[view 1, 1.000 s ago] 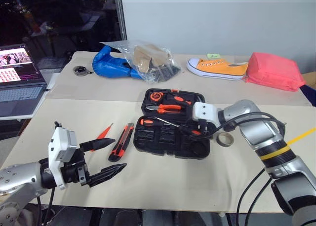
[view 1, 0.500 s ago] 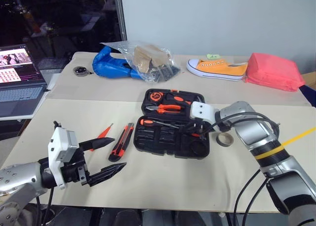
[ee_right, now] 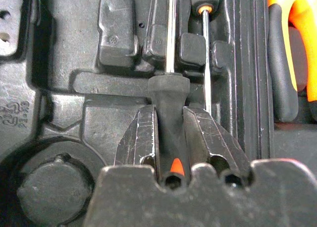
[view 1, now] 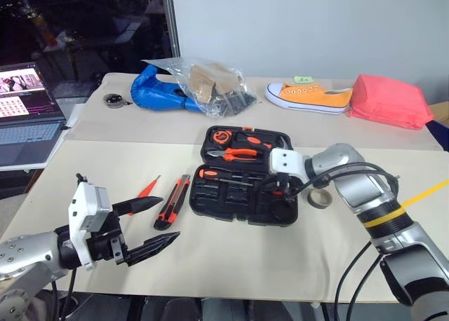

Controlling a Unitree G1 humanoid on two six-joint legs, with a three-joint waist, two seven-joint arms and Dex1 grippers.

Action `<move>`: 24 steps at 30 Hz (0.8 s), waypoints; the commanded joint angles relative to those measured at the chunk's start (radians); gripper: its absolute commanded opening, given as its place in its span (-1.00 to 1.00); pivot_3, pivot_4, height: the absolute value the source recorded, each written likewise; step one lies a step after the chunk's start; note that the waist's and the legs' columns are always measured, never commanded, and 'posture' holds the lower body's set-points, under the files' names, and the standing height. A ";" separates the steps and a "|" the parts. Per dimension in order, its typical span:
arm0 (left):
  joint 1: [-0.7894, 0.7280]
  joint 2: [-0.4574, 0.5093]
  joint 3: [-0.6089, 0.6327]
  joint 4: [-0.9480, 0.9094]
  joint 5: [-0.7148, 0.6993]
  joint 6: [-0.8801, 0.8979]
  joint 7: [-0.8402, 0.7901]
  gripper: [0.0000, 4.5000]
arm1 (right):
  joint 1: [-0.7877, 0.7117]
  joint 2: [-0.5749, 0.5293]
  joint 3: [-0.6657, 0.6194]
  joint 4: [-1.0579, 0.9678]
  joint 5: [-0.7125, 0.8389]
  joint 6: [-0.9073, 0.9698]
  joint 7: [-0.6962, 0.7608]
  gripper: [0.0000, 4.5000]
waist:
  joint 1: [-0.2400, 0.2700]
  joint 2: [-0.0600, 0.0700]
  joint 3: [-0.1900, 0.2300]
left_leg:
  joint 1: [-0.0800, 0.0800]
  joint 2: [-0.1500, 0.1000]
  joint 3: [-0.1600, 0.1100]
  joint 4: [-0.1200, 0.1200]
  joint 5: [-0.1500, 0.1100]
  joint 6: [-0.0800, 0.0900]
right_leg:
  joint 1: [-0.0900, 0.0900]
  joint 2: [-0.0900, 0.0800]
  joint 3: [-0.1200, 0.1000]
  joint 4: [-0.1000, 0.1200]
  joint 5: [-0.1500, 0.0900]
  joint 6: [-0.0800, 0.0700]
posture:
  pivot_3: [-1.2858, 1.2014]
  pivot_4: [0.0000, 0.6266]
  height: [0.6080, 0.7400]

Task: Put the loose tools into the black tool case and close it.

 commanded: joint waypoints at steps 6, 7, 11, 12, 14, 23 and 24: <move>0.015 -0.003 0.015 -0.038 -0.013 -0.020 0.005 1.00 | 0.006 -0.003 -0.140 -0.086 0.122 -0.057 0.003 0.16 | 0.001 0.000 0.000 | -0.001 0.000 0.000 -0.001 0.000 0.000 | -0.001 0.000 0.000 0.000 0.000 0.000 | 0.03 -0.52 1.00; 0.016 -0.003 0.016 -0.038 -0.013 -0.020 0.006 1.00 | 0.029 0.016 -0.207 -0.116 0.207 -0.040 0.006 0.16 | 0.001 0.000 0.000 | -0.002 0.000 0.000 -0.001 0.000 0.000 | -0.002 0.000 0.000 0.000 0.000 0.000 | 0.03 -0.52 1.00; 0.016 -0.004 0.015 -0.038 -0.014 -0.021 0.011 1.00 | 0.086 0.079 -0.368 -0.189 0.485 0.169 0.009 -0.13 | 0.000 0.000 0.000 | -0.002 0.000 -0.001 -0.001 0.000 0.000 | -0.001 0.000 0.000 0.000 0.000 0.000 | 0.03 -0.52 1.00; 0.016 -0.003 0.014 -0.036 -0.013 -0.022 0.011 1.00 | 0.102 0.089 -0.387 -0.203 0.500 0.215 -0.032 -0.27 | -0.001 0.000 0.000 | -0.001 0.000 -0.001 -0.001 0.000 0.000 | 0.000 0.000 0.000 0.000 0.000 0.000 | 0.03 -0.52 1.00; 0.015 -0.005 0.011 -0.034 -0.010 -0.023 0.012 1.00 | 0.177 0.117 -0.396 -0.228 0.452 0.179 -0.140 -0.62 | 0.000 0.000 0.000 | 0.000 0.001 -0.001 -0.001 0.000 0.000 | 0.001 -0.001 0.000 0.000 0.000 0.000 | 0.03 -0.52 1.00; -0.007 -0.003 -0.002 -0.019 -0.002 -0.025 0.022 1.00 | 0.441 0.254 -0.304 -0.272 0.227 0.003 -0.481 -0.98 | -0.005 0.001 0.000 | -0.002 0.000 0.001 0.000 0.000 0.000 | -0.001 0.000 0.002 0.001 0.000 0.001 | 0.03 -0.52 1.00; -0.013 -0.001 -0.005 -0.016 -0.002 -0.023 0.023 1.00 | 0.451 0.243 -0.267 -0.248 0.182 -0.018 -0.490 -0.98 | -0.005 0.001 0.000 | -0.001 0.000 0.001 0.000 0.000 0.000 | -0.001 0.000 0.002 0.001 0.000 0.001 | 0.03 -0.52 1.00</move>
